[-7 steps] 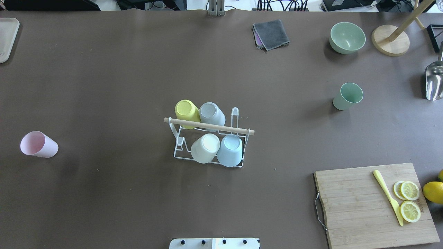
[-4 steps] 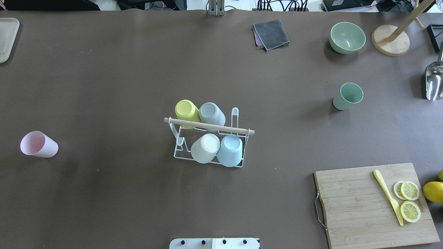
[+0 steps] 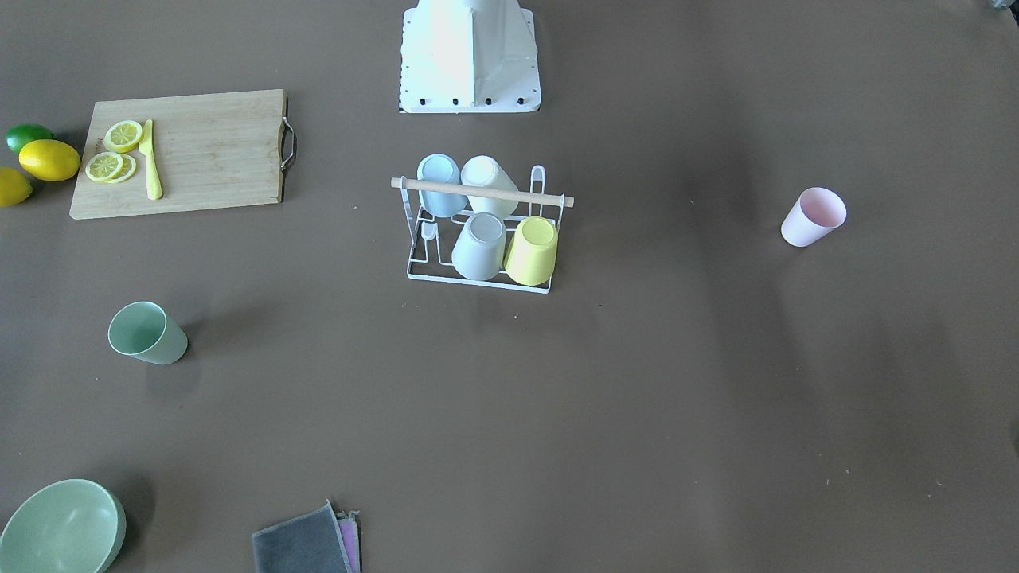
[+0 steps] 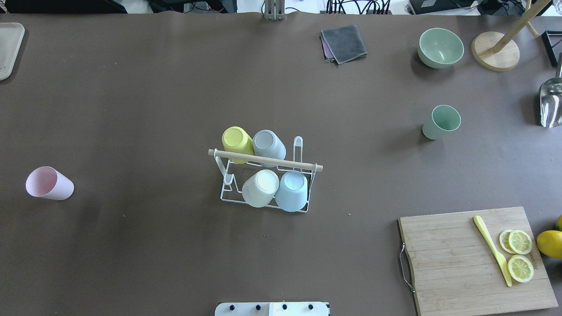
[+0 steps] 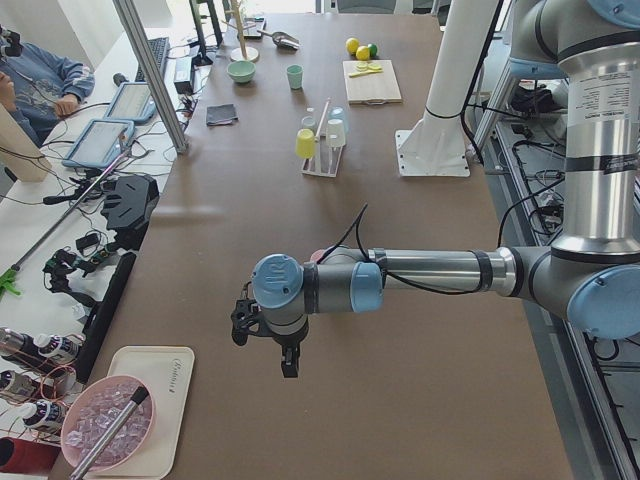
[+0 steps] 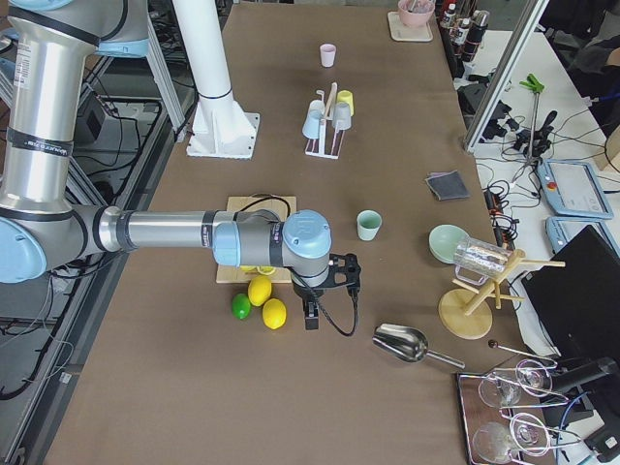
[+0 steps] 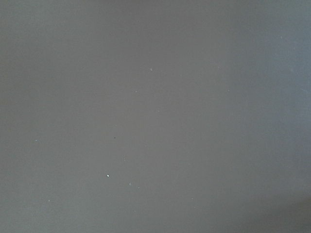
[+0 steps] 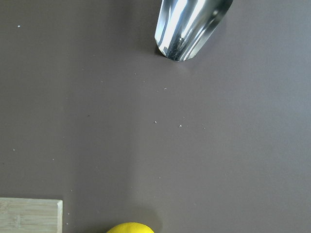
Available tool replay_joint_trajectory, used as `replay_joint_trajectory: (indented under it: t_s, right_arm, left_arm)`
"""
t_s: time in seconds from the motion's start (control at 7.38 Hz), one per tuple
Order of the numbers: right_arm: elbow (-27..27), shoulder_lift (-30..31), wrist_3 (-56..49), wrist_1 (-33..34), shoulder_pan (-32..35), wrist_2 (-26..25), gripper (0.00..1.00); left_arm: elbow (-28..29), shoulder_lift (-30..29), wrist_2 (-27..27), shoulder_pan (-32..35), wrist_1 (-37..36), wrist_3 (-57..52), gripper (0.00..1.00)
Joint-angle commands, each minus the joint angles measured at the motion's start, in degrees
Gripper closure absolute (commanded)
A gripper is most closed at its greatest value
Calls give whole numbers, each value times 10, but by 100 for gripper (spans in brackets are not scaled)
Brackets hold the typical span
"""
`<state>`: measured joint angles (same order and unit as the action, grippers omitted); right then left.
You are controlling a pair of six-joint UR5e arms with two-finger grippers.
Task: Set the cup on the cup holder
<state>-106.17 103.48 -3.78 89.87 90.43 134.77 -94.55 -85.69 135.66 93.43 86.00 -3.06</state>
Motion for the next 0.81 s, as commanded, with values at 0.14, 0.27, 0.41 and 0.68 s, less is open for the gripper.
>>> replay_joint_trajectory:
  t_s: [0.14,0.27,0.41,0.68]
  right_arm:
    - [0,-2,0,-1,0,0,0]
    - [0,-2,0,-1,0,0,0]
    - [0,-2,0,-1,0,0,0]
    - [0,-1,0,-1,0,0,0]
  left_arm:
    - [3,-15,0,-8,-2,1,1]
    - [2,-16,0,-9,-1,1,1]
    - [2,-19,0,-9,-1,1,1]
    - [-1,-23,-5,-12,-7,0,1]
